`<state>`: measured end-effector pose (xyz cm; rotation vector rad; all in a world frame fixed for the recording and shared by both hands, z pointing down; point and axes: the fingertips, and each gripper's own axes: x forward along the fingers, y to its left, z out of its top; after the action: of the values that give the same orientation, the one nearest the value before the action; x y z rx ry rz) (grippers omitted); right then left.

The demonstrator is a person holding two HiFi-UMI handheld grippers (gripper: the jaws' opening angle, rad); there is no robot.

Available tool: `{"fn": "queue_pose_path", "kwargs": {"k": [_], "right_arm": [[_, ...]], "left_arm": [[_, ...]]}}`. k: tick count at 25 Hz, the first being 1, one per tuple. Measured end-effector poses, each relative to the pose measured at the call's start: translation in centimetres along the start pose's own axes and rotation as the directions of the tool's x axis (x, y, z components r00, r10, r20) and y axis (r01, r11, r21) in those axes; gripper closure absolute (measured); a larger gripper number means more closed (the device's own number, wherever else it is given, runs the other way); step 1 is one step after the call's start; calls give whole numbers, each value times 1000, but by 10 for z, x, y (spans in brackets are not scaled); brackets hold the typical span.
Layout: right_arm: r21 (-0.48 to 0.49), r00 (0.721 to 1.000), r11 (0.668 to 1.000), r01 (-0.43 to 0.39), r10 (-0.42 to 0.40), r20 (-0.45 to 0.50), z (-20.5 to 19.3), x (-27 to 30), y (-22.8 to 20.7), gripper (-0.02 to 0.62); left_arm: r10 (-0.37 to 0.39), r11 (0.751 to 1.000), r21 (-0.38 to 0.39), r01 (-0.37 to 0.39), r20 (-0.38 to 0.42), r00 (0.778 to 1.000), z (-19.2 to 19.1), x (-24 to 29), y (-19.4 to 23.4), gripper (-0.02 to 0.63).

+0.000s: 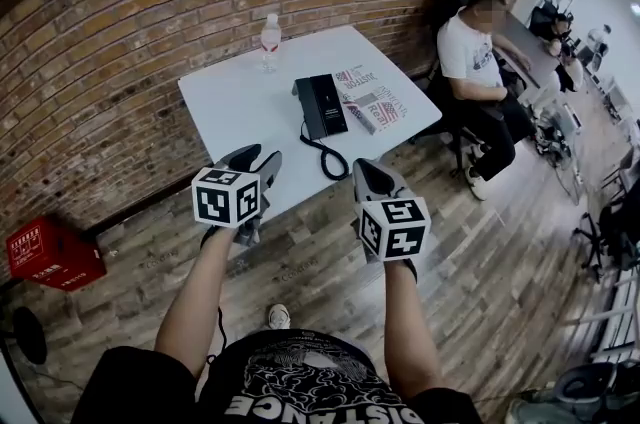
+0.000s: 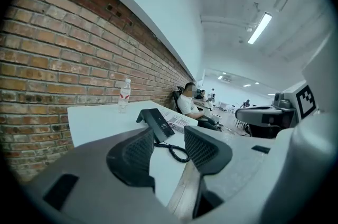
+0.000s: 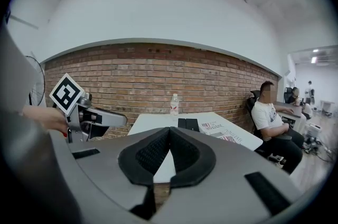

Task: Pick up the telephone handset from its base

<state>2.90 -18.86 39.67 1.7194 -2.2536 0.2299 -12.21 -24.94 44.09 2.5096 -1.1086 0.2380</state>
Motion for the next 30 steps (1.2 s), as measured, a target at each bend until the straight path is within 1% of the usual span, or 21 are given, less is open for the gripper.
{"fn": "queue_pose_path", "kwargs": {"k": [5,10,15,19,23,30], "right_arm": [[2,1000,1000,6,-6,-1,2,15,1,594],[8,1000,1000,4,-4,11,6,31,-1,594],[9,1000,1000,-8,8,11,6,52,-9,595],[8,1000,1000,-18,18,10,9,72,-24,595],[2,999,999,-36,36,4,10,96,-41,595],[-5,997,998,-70,70,-13,14,137,-74,595]], "left_arm": [[-42,999,-17,42,1,999,6,14,10,434],[-118,990,-82,118,3,993,9,31,13,420],[-173,970,-173,170,-2,985,7,55,21,419],[-193,952,-242,184,-12,981,2,82,33,419],[-233,932,-288,220,-10,972,3,111,32,419],[-259,910,-345,228,-45,965,0,163,49,419]]}}
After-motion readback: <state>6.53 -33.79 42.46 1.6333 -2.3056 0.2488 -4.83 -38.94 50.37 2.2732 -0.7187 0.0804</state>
